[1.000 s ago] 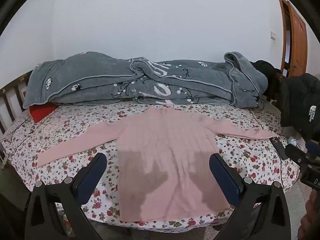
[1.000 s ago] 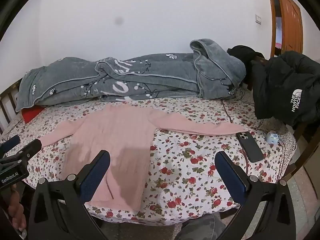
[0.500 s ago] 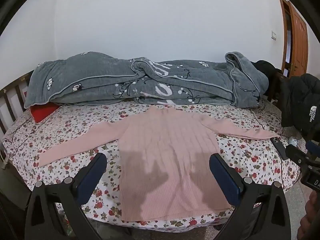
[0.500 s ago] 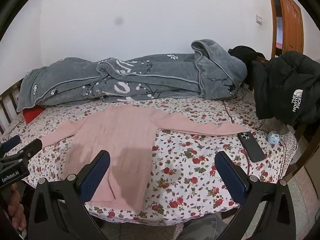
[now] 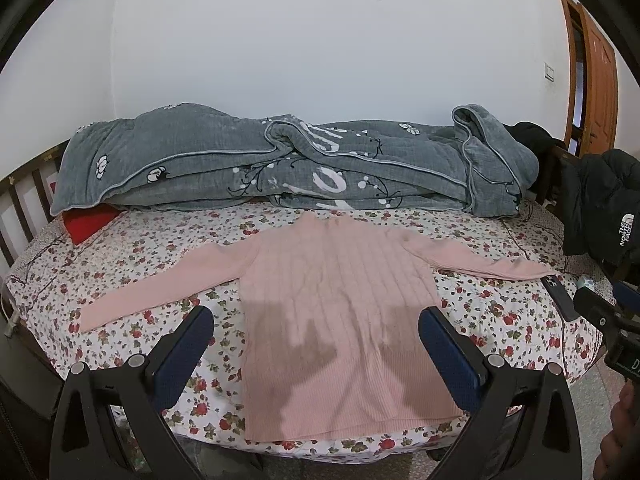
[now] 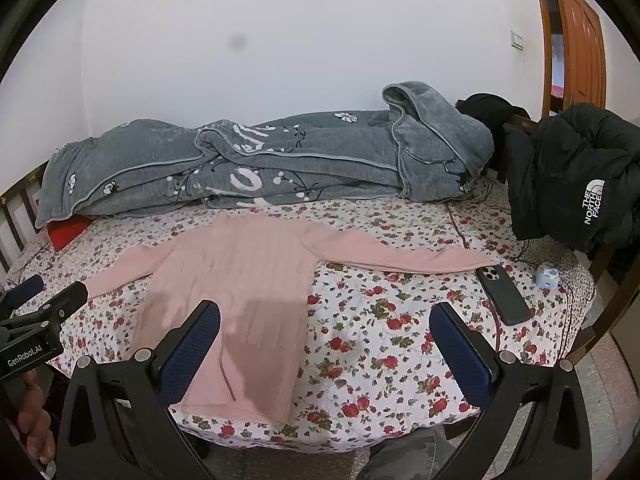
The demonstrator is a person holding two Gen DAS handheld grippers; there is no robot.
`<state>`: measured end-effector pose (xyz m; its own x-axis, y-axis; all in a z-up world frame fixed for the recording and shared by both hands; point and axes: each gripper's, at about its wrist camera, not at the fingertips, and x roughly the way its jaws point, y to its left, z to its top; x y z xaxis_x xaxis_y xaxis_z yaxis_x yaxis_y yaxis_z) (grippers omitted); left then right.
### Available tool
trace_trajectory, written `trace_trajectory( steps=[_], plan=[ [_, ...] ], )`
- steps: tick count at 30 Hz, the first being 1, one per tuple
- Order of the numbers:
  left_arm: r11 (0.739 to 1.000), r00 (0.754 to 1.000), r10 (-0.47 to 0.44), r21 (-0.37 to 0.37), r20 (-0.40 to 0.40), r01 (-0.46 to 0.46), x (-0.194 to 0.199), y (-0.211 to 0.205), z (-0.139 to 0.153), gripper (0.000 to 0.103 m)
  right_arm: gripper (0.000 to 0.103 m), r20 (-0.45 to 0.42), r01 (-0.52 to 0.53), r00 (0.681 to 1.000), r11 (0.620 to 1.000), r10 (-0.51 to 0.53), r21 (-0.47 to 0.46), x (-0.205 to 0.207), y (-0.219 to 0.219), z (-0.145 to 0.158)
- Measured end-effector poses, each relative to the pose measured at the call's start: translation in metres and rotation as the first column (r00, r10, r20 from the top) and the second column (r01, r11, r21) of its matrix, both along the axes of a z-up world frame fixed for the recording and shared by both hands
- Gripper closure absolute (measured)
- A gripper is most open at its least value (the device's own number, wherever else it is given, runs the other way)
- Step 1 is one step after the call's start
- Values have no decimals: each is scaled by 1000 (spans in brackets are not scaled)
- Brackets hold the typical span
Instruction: Fold small clothes
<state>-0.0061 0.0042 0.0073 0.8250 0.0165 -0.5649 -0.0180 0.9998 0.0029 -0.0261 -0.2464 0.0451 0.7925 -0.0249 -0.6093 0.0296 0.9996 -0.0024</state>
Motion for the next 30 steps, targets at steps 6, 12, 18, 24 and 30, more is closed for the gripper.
trace_trajectory(
  steps=[6,12,18,24,30],
  plan=[
    [1000,1000,1,1,1,-1,-1,0,1,0,0,5,2,1000,1000,-2,-2,-1,1,2],
    [1000,1000,1,-1,0,-1,-1,0,1,0,0,8,3,1000,1000,-3,-4,-3,3,4],
    [1000,1000,2,-1,1,-2,-1,0,2,0,0,10,3,1000,1000,-3,-2,-3,0,5],
    [1000,1000,0,-2,0,0,-1,0,2,0,0,12,3,1000,1000,-3,-1,-4,1,5],
    [1000,1000,1,-2,0,-1,-2,-1,2,0,0,12,3,1000,1000,-3,0,-5,1,6]
  ],
)
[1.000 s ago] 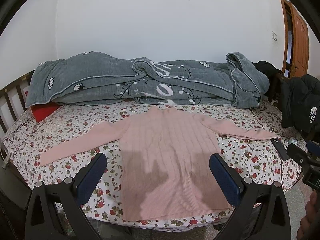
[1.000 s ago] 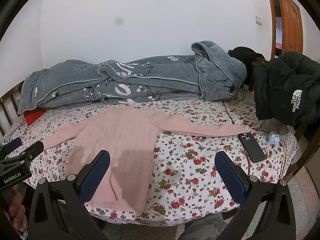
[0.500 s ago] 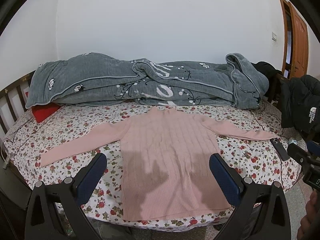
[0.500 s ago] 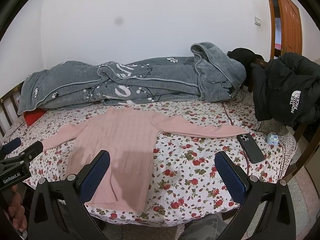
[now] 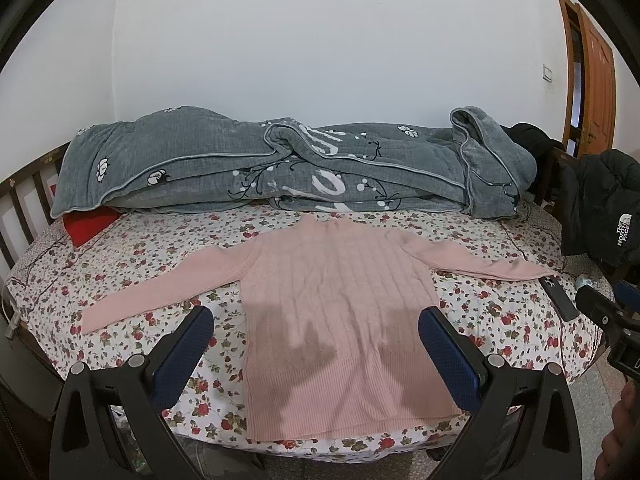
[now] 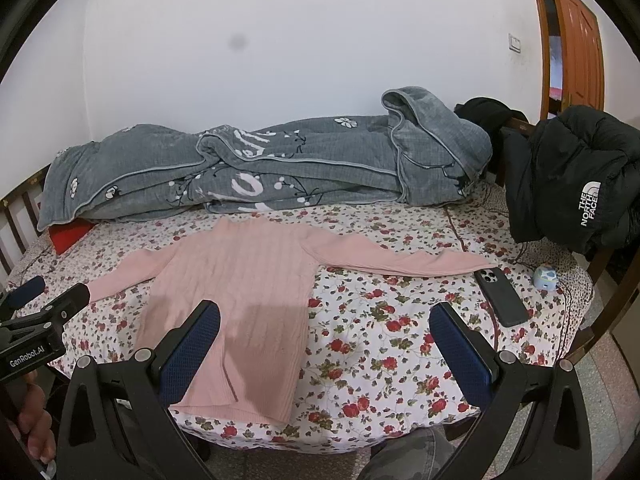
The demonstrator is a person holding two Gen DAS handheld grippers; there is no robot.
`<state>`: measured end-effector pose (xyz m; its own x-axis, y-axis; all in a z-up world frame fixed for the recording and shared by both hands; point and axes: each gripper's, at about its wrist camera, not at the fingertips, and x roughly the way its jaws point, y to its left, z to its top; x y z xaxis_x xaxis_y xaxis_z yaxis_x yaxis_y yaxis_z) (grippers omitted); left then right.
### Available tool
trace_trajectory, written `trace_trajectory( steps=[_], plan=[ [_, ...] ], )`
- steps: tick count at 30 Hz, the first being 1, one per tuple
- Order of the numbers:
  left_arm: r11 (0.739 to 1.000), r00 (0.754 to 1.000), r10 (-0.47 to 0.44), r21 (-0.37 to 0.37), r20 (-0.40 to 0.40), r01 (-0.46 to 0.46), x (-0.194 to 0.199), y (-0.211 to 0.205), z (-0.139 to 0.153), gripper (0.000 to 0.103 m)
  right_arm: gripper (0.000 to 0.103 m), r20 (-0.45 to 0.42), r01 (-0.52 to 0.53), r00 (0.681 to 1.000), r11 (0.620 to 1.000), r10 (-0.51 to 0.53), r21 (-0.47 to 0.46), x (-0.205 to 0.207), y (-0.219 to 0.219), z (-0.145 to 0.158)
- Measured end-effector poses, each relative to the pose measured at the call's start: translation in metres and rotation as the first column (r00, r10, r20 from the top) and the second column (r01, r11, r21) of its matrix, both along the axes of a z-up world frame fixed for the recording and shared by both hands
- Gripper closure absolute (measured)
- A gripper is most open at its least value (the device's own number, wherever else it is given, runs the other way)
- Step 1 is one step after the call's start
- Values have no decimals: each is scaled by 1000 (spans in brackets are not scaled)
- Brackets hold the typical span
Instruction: Fold small clothes
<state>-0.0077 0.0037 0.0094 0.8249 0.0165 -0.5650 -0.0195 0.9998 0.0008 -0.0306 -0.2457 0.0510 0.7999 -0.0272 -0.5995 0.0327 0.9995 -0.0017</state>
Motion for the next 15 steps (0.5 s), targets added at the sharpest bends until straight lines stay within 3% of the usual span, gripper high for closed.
trace_trajectory(
  steps=[15],
  plan=[
    [1000,1000,0,0,2,0,-1,0,-1,0,0,2,-1,1000,1000,1,2,-1,0,1]
  ],
)
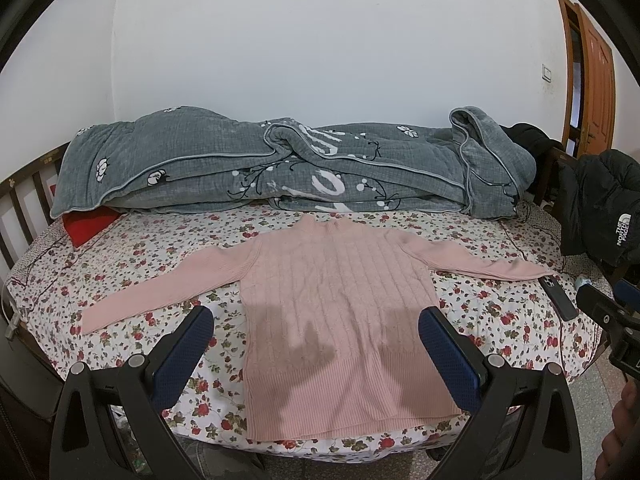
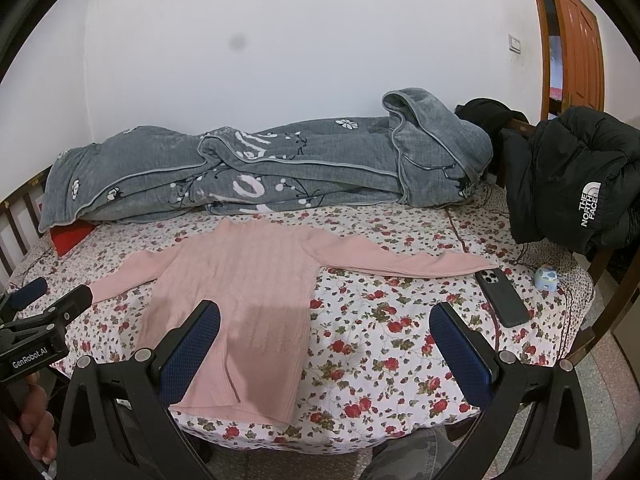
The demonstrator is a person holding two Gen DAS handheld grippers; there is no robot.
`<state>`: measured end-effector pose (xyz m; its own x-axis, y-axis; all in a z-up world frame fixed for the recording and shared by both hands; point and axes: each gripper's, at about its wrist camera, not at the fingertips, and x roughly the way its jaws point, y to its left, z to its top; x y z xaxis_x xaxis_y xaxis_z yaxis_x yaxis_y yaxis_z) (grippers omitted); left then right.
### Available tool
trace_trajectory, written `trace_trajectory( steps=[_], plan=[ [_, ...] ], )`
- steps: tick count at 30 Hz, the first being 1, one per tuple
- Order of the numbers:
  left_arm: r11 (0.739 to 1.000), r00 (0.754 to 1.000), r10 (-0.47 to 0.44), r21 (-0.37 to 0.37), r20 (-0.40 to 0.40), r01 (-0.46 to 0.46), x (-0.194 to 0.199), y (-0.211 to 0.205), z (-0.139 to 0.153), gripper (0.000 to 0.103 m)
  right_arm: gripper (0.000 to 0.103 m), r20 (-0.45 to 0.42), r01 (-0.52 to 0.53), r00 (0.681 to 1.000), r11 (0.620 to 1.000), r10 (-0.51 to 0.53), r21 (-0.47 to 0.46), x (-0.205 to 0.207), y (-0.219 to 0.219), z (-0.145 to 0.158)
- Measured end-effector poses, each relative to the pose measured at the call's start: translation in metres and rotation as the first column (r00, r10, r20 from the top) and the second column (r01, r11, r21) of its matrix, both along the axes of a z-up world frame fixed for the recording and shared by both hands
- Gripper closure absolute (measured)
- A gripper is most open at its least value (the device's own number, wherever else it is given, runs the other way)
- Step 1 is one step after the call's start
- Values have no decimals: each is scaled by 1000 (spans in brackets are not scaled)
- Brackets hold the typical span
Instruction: Fold small clothes
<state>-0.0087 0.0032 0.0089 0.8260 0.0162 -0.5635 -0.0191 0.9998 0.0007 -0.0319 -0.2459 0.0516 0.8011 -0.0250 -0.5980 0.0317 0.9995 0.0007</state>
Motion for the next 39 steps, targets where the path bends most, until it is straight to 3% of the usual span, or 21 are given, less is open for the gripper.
trace_trajectory(
  steps=[24,31,37,39],
  plan=[
    [1000,1000,8,-8,2,-8,10,11,1,0,0,5,-19,1000,1000,19,-12,3,11,2],
    [999,999,35,-28,-16,-35,29,42,-31,0,0,-2,-30,1000,999,30,-33,14,19,-18],
    [996,991,83,-20,-101,-86,54,83,-85,0,0,-34,-77,997,996,75,-52,34,37,-51],
    [993,987,97,-49,-126,-104,61,104,-103,0,0,-40,-90,995,994,87,-69,42,46,-64]
  ],
)
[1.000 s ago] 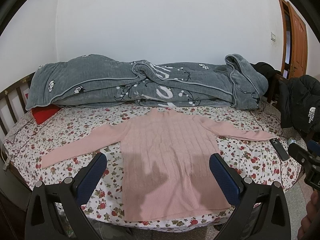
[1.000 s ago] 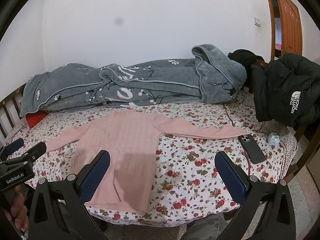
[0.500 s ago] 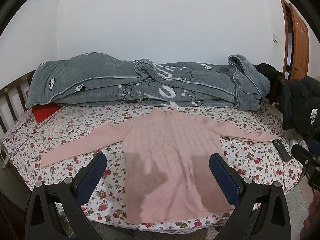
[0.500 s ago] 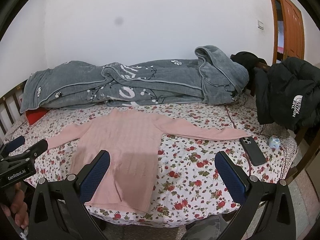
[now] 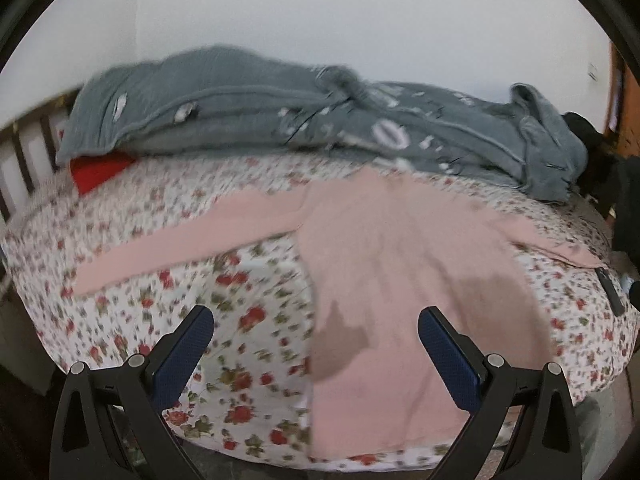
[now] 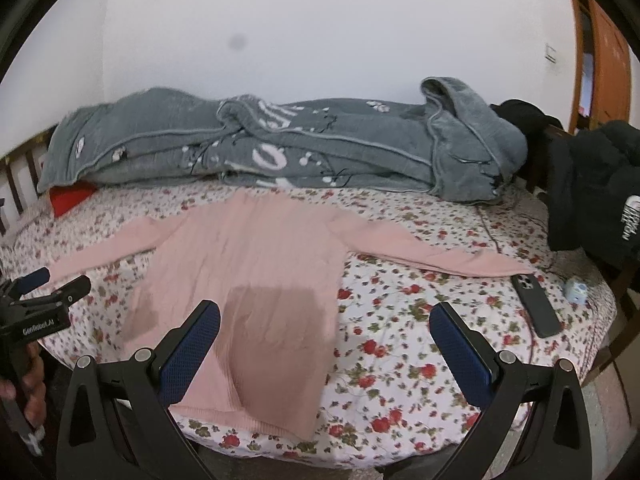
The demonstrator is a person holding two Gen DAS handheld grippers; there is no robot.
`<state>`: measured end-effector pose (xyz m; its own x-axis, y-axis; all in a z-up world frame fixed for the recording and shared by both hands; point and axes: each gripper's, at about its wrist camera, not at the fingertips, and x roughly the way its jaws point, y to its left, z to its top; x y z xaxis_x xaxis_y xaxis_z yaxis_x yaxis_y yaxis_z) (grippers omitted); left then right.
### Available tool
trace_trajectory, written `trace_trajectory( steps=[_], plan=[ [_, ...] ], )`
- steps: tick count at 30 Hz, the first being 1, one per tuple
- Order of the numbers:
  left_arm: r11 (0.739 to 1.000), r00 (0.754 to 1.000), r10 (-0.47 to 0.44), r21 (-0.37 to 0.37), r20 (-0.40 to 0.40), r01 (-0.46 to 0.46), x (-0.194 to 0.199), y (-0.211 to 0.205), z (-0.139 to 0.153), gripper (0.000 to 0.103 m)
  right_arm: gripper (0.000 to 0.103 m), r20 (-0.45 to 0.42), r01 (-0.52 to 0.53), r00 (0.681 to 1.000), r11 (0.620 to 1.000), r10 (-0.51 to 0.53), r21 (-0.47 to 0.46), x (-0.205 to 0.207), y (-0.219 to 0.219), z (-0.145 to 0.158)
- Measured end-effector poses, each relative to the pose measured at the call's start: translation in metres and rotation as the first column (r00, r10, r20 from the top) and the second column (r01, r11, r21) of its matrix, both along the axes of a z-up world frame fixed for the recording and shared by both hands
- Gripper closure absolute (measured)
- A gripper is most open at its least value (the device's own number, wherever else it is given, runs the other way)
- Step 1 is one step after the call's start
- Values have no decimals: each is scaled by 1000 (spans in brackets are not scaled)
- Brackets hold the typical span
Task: Fold small clothes
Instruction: 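Grasp the sweater sleeve cuff with the left gripper and lift it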
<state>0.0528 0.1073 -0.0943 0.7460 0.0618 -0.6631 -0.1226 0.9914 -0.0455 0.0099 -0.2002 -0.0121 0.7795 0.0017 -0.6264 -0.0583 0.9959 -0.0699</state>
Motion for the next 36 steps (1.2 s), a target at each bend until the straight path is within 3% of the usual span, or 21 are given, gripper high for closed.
trace_trajectory(
  steps=[5,8,12,17,24,31,35,36],
  plan=[
    [995,997,75,-68,-22,-76,14,62,-38,1,0,-23,-38,999,999,38,-11,20,20,-34],
    [985,991,128,-107,-42,-132,21,102,-58,10,0,-54,-65,996,998,65,4,33,30,-56],
    [962,973,223,-152,-56,-229,24,156,-77,10,5,-89,-98,991,994,101,40,49,43,-80],
    [907,938,345,-244,-34,-342,21,216,-94,10,6,-75,-130,988,990,133,53,65,56,-97],
    [841,907,419,-357,-46,-407,34,273,-123,17,6,-97,-136,985,987,144,84,88,63,-111],
    [795,865,500,-380,-30,-473,44,307,-128,26,6,-118,-120,984,985,135,124,111,63,-118],
    [779,835,549,-343,-32,-525,50,321,-125,49,6,-107,-118,986,987,130,113,122,65,-119],
    [776,826,563,-327,-30,-540,50,323,-124,63,6,-104,-118,986,987,130,111,123,64,-119]
  ],
)
